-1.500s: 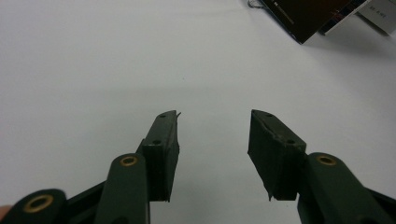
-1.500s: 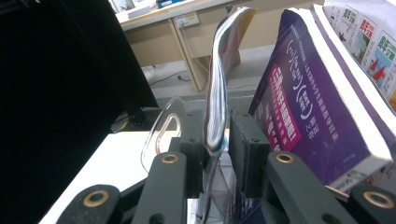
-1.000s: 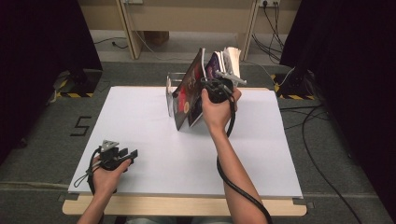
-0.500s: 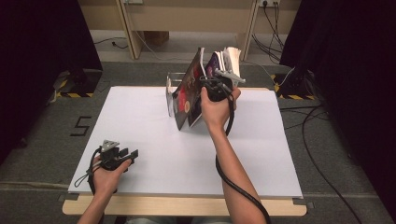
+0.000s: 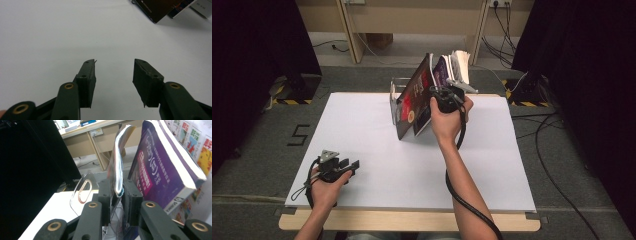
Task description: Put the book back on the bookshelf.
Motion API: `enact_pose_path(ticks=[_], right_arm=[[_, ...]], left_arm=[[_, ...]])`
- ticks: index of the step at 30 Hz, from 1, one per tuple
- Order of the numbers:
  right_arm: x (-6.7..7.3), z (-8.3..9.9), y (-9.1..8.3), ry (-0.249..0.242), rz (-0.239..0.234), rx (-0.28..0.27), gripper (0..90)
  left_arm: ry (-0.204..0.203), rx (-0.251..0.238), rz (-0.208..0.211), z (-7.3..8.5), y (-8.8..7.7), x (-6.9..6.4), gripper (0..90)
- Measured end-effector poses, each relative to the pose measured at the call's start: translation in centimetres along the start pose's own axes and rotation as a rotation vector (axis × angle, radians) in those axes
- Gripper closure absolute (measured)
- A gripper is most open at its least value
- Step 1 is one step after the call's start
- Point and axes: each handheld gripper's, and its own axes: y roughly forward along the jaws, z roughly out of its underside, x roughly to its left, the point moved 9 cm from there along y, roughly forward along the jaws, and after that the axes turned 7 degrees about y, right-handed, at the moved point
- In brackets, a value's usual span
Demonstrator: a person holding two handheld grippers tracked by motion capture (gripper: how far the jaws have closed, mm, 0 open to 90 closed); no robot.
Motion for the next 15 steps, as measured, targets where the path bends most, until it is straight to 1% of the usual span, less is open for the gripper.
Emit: enact_pose_path(ticks=[7, 15], right_arm=[[-0.7, 0.3, -0.6, -0.002, 0.005, -0.002, 76.1], [-1.0, 0.1, -1.1, -0.02, 0.001, -0.018, 72.4]], left_arm=[[0.001, -0.001, -0.001, 0.0, 0.0, -0.1, 52.2], [0.001, -0.002, -0.001, 0.0, 0.0, -0.1, 52.0]])
